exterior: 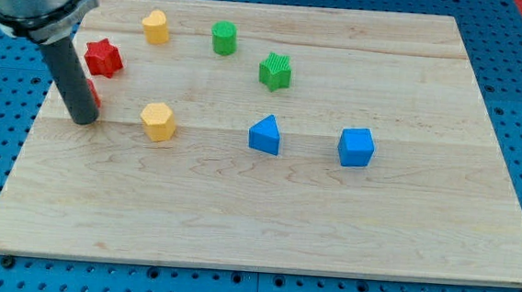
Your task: Move the red star towards the yellow heart
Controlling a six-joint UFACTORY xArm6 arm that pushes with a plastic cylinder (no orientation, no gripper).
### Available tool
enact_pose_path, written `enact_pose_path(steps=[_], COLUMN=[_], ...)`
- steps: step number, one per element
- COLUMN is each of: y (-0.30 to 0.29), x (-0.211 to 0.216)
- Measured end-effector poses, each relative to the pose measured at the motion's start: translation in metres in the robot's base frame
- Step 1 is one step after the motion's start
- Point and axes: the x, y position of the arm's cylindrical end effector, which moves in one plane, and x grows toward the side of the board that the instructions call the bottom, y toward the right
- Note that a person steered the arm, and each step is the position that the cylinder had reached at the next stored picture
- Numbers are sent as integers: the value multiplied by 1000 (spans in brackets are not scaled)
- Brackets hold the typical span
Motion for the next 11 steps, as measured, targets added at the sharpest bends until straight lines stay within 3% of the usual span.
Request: enact_pose_path(steps=[2,5,9,11], y=[-1,-74,31,47], x=[-42,-31,-134,-168])
